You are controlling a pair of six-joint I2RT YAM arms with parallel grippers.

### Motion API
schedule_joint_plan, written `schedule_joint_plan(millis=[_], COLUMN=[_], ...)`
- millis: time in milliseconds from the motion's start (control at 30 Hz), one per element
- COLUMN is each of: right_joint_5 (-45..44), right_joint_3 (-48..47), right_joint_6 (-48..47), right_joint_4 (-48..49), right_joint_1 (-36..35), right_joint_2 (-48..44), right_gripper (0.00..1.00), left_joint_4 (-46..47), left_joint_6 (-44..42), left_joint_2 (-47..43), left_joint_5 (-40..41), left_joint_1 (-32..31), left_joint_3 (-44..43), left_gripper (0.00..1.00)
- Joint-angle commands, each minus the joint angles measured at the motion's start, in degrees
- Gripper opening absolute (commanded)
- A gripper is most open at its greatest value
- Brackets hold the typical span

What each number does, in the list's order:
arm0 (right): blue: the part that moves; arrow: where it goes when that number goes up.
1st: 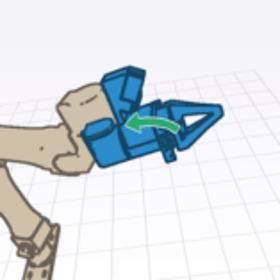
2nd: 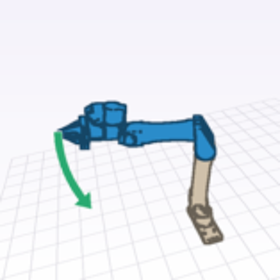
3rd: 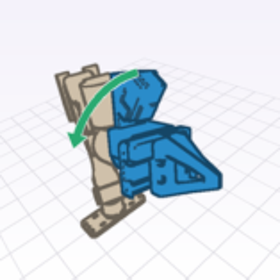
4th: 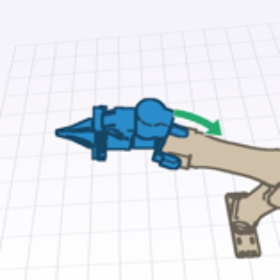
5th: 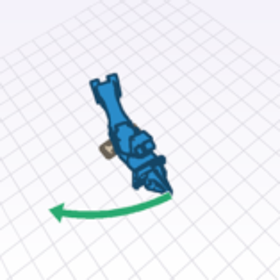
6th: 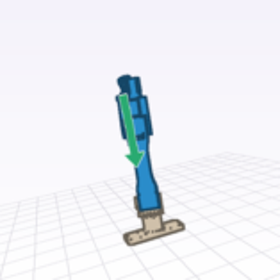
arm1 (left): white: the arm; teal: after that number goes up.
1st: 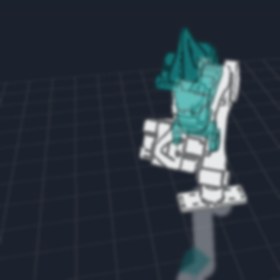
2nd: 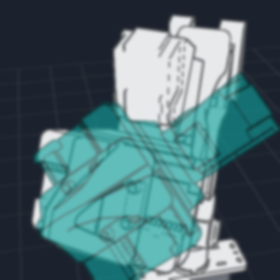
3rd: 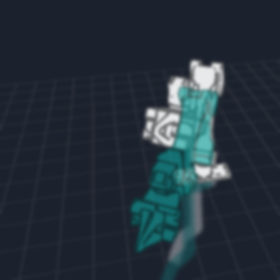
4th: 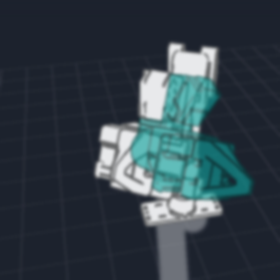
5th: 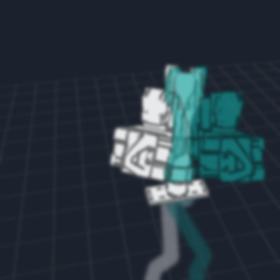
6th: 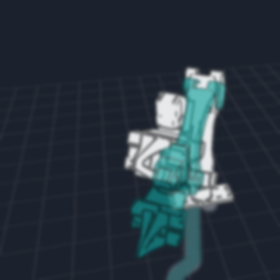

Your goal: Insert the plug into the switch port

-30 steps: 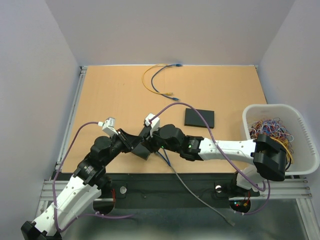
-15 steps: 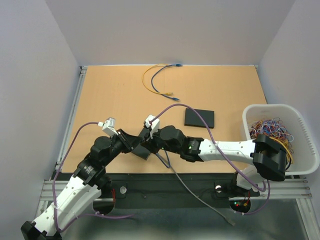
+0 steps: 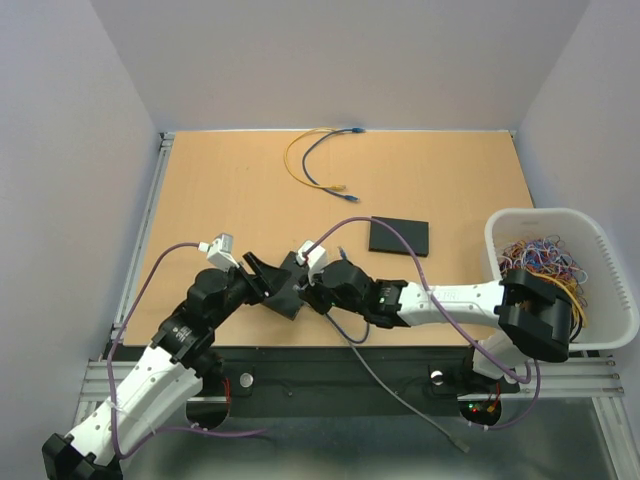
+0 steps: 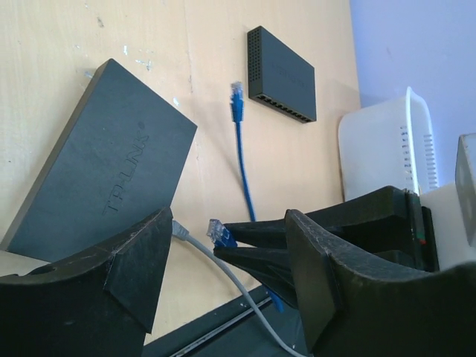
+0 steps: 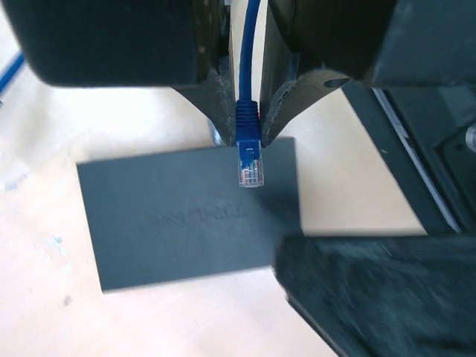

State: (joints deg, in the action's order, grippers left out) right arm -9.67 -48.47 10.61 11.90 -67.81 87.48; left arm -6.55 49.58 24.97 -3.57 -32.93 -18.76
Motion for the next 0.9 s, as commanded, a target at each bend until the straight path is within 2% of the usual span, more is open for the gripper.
schedule_joint_plan(millis=[0, 267, 467, 667, 867], right_joint_5=[-4.3, -6.5, -7.3, -7.2, -5.4], right_joint_3=[1.8, 7.6, 6.8, 3.9, 0.4], right_joint_6=[-1.6, 0.5, 1.1, 0.6, -0.6], right_joint_4=[-3.5, -3.9, -3.9, -3.5, -2.6], right_joint_1=[1.4, 3.1, 3.5, 3.7, 4.4], right_joint_2=[-1.2, -4.6, -1.2, 3.0, 8.3], right_gripper=[0.00, 0.00, 0.00, 0.00, 0.00], left_joint_4=[2.7, 5.3, 11.9, 24.3, 36.2], left_joint_6=[-1.2, -3.7, -5.1, -8.2, -9.4], left_joint_2=[1.3, 5.4, 9.9, 19.6, 28.4], left_joint_5=[3.0, 8.1, 9.2, 4.0, -5.9], left_joint_1=[0.1, 0.1, 1.0, 5.2, 12.0], left_joint_3=[-0.8, -1.1, -0.2, 1.9, 4.5], left_gripper=[0.73, 0.73, 0.73, 0.73, 0.72])
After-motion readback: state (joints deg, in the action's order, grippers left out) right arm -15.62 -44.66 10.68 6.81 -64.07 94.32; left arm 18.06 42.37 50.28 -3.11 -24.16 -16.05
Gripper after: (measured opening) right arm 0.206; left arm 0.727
